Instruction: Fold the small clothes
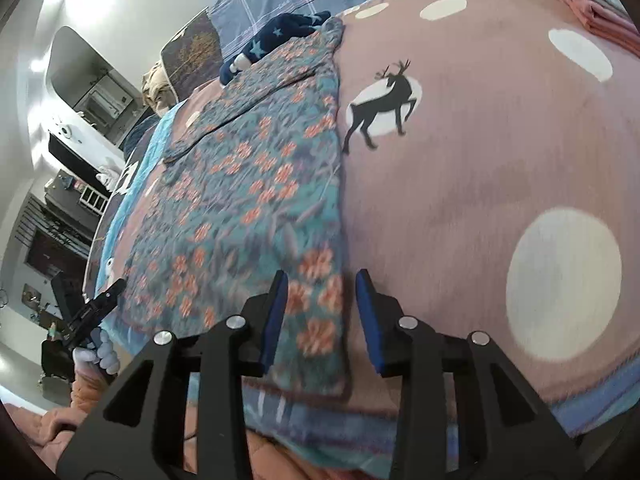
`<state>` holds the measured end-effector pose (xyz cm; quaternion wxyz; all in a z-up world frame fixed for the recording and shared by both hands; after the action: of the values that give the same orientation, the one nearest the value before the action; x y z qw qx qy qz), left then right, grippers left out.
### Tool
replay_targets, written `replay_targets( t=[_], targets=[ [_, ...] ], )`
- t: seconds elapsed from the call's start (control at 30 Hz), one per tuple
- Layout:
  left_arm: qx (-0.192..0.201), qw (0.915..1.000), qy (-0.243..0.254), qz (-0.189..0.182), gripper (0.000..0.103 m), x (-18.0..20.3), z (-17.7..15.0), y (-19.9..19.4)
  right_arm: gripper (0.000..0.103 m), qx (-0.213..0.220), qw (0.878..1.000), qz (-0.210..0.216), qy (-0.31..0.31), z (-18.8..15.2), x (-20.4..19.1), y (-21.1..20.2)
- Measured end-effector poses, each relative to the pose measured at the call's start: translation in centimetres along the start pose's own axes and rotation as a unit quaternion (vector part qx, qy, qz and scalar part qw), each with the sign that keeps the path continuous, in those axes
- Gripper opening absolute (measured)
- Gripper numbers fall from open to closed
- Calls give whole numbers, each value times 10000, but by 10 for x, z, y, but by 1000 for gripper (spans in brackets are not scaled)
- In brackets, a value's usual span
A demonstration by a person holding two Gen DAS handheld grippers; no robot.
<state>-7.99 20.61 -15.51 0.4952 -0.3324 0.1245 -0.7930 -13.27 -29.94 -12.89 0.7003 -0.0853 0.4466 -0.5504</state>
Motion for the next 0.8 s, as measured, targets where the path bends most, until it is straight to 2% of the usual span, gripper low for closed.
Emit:
replay_targets(
  t=[0.07,0.17,0.3,0.53,0.6,0.63,0.67,0.73,0.8],
  targets=[
    [5,10000,64,11,17,5,-8,-5,36,-125,9998,146,26,-7,-1,-4],
    [22,9999,112,6,17,5,-11,-4,38,-196,9996,204,-57,-15,-3,-7],
    [-21,9993,-317,-172,18,-9,-1,6,41,-194,9990,376,172,-11,0,1],
    [46,9984,-488,-270,20,-11,-1,9,40,-199,9977,550,355,-16,5,-3],
    [59,9977,-587,-326,20,-13,1,13,49,-242,9956,774,460,-14,6,2],
    [65,9976,-592,-348,20,-12,3,15,62,-270,9938,955,497,-12,5,5],
    [56,9979,-543,-355,20,-11,4,16,66,-290,9924,1093,477,-10,2,8],
    [34,9993,-239,-275,20,-3,5,17,66,-298,9927,1105,372,-6,-2,12],
    [34,9996,-91,-251,12,1,5,17,49,-299,9926,1127,327,-3,-7,17]
  ],
)
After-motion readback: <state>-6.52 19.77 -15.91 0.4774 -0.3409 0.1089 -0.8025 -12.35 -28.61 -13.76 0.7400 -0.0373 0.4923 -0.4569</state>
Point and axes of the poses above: each gripper's, at about its wrist camera, not at the fingertips, and y roughly the way its jaws point, x to its right, z to its top, the point moved 2 cm from there along y, roughly the way its jaws point, and after that the axes turned 9 degrees about x, right-handed, at the moved point
